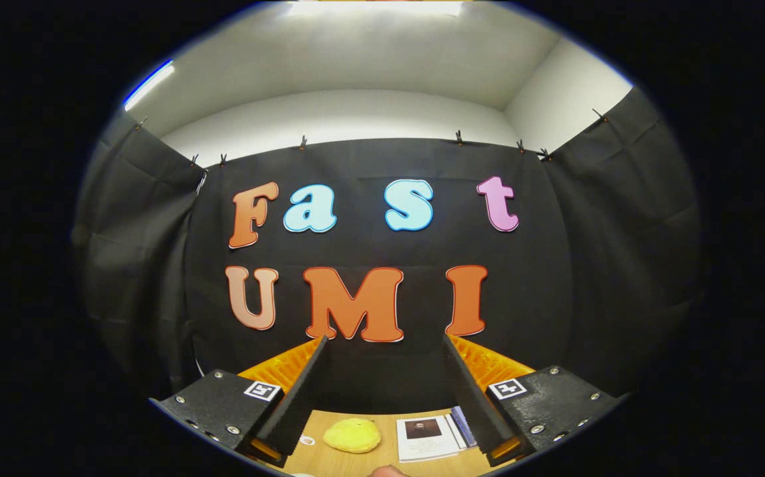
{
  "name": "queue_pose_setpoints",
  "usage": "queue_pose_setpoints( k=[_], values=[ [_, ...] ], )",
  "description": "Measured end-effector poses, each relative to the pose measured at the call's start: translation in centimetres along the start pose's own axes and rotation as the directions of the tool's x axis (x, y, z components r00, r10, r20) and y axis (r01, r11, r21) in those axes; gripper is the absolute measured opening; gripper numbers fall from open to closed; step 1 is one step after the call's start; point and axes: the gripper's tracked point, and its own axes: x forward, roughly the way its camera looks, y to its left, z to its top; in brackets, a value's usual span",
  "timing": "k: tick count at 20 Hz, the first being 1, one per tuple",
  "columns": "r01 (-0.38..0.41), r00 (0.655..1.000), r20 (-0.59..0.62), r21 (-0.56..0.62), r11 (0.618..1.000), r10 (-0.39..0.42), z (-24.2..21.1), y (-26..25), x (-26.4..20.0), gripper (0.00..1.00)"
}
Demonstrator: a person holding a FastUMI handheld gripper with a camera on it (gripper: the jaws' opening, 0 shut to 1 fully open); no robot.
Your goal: Open the storage box then place both shoes into the box .Put the left shoe in first, then the right shoe, with the right side of both shoes facing outward in a uniform manner.
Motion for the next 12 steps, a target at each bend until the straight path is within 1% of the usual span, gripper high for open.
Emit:
queue_pose_setpoints(
  k=[3, 5, 7, 12],
  values=[
    [-0.041, 0.999, -0.034, 0.018, 0.999, 0.042, -1.0, 1.3, 0.0, 0.98],
    [-0.039, 0.997, -0.060, 0.020, 0.999, 0.040, -1.9, 1.5, 0.1, 0.98],
    [-0.067, 0.993, -0.098, 0.048, 0.997, 0.072, -3.2, 2.7, -0.1, 0.98],
    [-0.153, 0.961, -0.212, 0.133, 0.979, 0.179, -7.5, 5.8, -0.2, 0.98]
  ],
)
